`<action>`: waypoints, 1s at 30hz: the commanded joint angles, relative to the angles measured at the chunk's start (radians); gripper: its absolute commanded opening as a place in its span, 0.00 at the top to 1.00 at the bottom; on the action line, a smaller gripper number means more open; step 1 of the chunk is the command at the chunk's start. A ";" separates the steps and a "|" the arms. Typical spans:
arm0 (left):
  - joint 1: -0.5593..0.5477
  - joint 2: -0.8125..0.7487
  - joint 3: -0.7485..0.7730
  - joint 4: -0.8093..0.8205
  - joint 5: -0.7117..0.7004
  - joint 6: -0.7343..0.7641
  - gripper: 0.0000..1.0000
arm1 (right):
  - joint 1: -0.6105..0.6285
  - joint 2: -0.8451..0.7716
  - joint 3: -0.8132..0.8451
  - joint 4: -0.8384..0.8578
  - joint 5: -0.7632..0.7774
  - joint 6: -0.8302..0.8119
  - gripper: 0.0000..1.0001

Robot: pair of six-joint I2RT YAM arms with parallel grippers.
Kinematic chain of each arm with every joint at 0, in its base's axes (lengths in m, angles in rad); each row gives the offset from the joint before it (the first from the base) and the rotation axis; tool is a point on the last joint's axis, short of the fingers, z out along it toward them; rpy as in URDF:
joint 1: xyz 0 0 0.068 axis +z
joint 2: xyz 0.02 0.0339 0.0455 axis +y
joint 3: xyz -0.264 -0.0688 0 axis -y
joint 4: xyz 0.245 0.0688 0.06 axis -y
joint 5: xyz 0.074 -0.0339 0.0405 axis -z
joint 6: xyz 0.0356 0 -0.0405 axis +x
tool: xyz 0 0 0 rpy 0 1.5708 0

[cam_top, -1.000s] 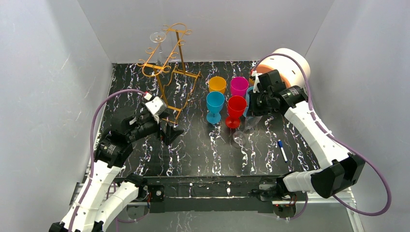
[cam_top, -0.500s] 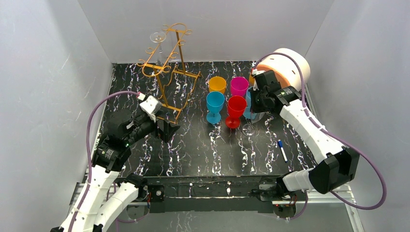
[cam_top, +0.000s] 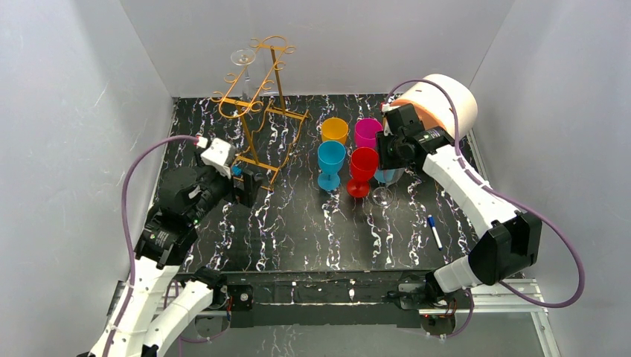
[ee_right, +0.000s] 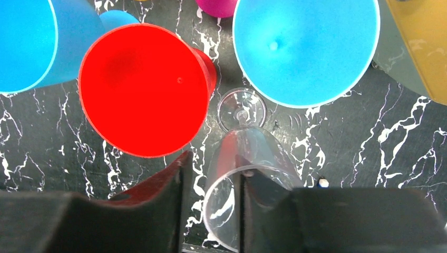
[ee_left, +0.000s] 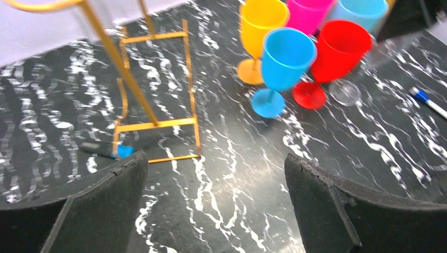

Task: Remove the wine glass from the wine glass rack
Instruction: Place the wine glass at the center of the board, then pick up the wine glass from the wine rack.

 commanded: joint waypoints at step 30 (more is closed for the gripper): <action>0.040 0.177 0.100 -0.151 -1.072 -0.257 0.02 | 0.001 -0.408 -0.198 0.612 -0.550 0.264 0.23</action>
